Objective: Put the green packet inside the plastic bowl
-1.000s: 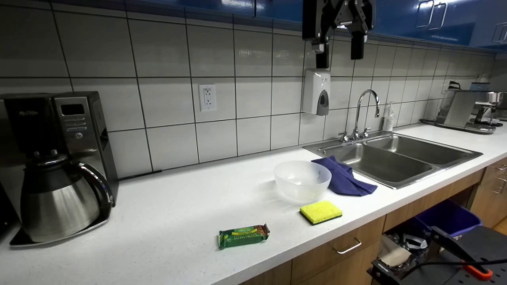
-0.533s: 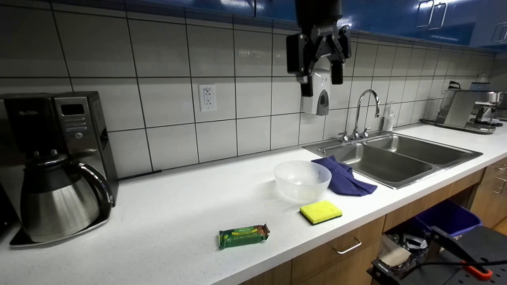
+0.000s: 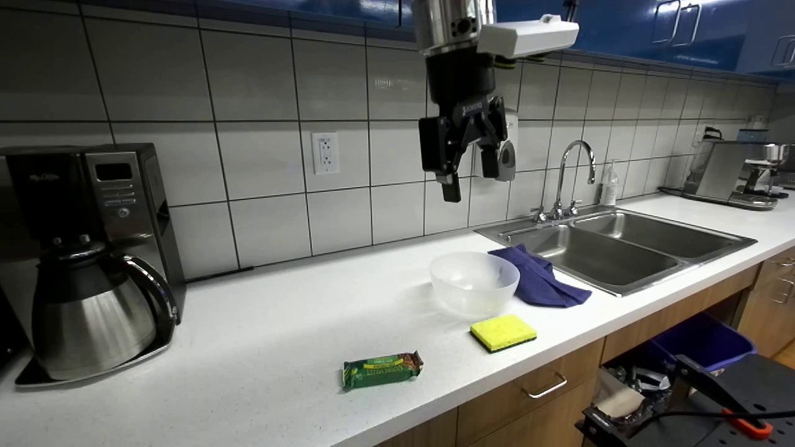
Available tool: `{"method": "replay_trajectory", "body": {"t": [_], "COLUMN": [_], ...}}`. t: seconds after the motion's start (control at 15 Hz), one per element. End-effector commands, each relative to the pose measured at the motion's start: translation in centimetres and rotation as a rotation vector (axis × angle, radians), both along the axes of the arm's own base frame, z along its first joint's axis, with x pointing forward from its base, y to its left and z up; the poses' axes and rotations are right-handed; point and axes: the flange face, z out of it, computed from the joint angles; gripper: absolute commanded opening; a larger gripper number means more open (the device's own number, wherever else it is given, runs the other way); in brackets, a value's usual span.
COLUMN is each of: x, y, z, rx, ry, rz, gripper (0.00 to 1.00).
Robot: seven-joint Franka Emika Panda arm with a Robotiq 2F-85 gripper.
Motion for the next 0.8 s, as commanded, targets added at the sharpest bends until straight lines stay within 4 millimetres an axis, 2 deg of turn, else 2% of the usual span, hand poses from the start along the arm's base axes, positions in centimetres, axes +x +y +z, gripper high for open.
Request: {"method": "replay_trajectory", "body": {"t": [0.0,0.73], "x": [1.6,2.8], "y": [1.0,4.4], "z": [-2.1,-10.5], "rx": [0.002,0.005], "ry": [0.024,0.159], "rz": [0.101,0.332], "gripper": [1.00,1.00]}}
